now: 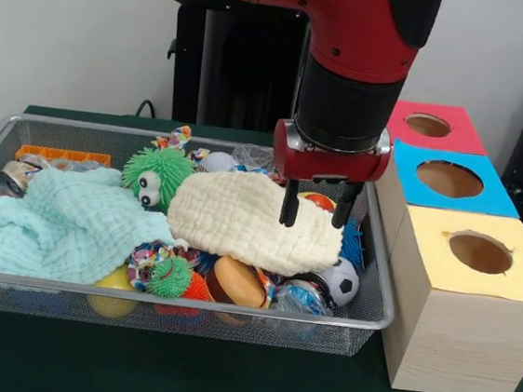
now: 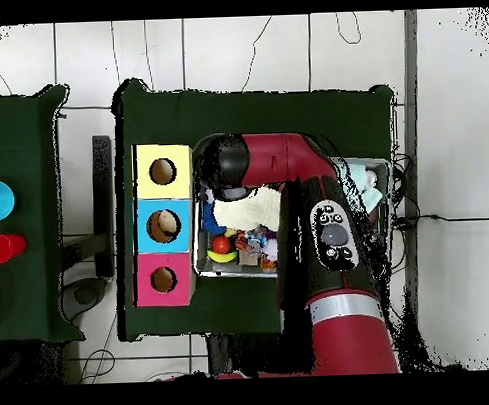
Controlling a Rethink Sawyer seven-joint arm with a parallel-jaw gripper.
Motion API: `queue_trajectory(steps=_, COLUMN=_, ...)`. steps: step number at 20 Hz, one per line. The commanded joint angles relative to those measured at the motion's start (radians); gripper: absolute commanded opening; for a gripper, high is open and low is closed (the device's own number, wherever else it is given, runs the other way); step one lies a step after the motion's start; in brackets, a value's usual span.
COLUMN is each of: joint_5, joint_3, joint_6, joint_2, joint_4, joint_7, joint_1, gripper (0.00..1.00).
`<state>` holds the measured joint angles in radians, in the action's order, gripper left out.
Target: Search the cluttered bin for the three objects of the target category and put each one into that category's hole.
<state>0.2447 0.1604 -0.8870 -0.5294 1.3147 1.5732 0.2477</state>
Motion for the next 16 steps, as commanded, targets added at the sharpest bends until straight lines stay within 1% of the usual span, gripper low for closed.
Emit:
queue_trajectory(steps=1, joint_5=0.045, joint_3=0.024, joint_6=0.121, joint_2=0.026, joint_4=0.02, joint_7=0.038, joint_1=0.03, gripper=1.0)
queue_trajectory(steps=4, joint_5=0.043, joint_3=0.025, joint_6=0.137, joint_2=0.02, joint_4=0.022, joint_7=0.031, joint_1=0.032, gripper=1.0)
queue_trajectory(steps=7, joint_5=0.042, joint_3=0.034, joint_6=0.14, joint_2=0.021, joint_4=0.004, joint_7=0.005, joint_1=0.037, gripper=1.0)
queue_trajectory(steps=8, joint_5=0.043, joint_3=0.044, joint_6=0.156, joint_2=0.018, joint_4=0.001, joint_7=-0.01, joint_1=0.043, gripper=1.0)
queue_trajectory(steps=12, joint_5=0.048, joint_3=0.046, joint_6=0.157, joint_2=0.026, joint_4=-0.018, joint_7=-0.022, joint_1=0.045, gripper=1.0)
queue_trajectory(steps=16, joint_5=0.066, joint_3=0.034, joint_6=0.188, joint_2=0.03, joint_4=-0.005, joint_7=-0.018, joint_1=0.051, gripper=1.0)
